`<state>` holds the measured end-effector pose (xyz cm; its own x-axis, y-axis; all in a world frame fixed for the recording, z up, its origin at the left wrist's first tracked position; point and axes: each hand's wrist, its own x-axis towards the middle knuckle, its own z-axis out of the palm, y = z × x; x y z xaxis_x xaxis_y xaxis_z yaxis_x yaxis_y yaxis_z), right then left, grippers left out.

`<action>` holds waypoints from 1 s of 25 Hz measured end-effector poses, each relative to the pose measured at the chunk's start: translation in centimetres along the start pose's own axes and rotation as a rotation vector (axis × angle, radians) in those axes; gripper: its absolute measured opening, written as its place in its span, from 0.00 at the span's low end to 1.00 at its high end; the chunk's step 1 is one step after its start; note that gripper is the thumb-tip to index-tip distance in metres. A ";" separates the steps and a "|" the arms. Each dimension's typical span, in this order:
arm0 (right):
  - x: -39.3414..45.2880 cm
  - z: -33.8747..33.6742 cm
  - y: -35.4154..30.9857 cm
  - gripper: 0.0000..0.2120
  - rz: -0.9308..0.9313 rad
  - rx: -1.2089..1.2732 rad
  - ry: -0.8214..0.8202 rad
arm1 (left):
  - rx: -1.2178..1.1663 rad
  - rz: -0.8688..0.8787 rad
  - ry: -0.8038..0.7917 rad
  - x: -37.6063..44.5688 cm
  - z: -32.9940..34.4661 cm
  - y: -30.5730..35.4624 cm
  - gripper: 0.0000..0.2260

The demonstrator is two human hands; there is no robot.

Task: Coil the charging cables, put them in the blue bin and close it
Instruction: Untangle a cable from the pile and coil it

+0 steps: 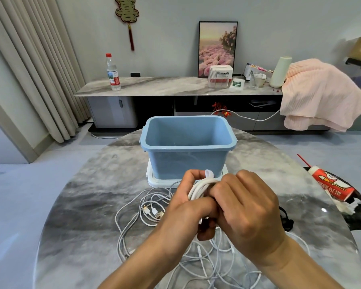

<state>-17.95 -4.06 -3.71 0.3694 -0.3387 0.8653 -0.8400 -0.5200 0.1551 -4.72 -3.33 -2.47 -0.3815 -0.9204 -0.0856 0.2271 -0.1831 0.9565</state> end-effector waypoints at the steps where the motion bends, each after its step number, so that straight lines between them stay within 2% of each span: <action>1: 0.1 0.0 0.1 0.15 -0.004 -0.004 0.004 | 0.006 0.008 0.008 0.0 0.0 0.0 0.21; 7: 0.1 -0.1 0.4 0.11 0.044 0.004 0.031 | 0.013 0.091 0.008 0.0 0.0 0.5 0.14; 9: 0.2 -0.2 0.7 0.07 0.059 0.092 0.009 | -0.006 0.107 0.008 0.1 -0.4 0.6 0.14; 13: 0.8 -1.4 2.2 0.05 0.024 0.277 -0.106 | -0.029 0.058 0.053 0.6 -1.5 0.7 0.15; 18: 0.9 -1.6 2.2 0.07 0.297 0.508 -0.162 | -0.028 0.059 0.046 0.8 -1.2 0.4 0.15; 20: 0.9 -1.5 1.9 0.05 0.370 0.603 -0.196 | -0.042 0.056 0.058 0.8 -1.2 0.4 0.16; 25: 1.0 -1.7 1.0 0.08 0.495 0.583 -0.193 | -0.099 0.017 0.105 0.8 -1.3 0.7 0.18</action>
<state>-19.08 -3.63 -1.90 0.1142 -0.7409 0.6618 -0.6009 -0.5820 -0.5479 -3.67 -4.67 -2.22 -0.2822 -0.9538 -0.1033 0.3221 -0.1957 0.9263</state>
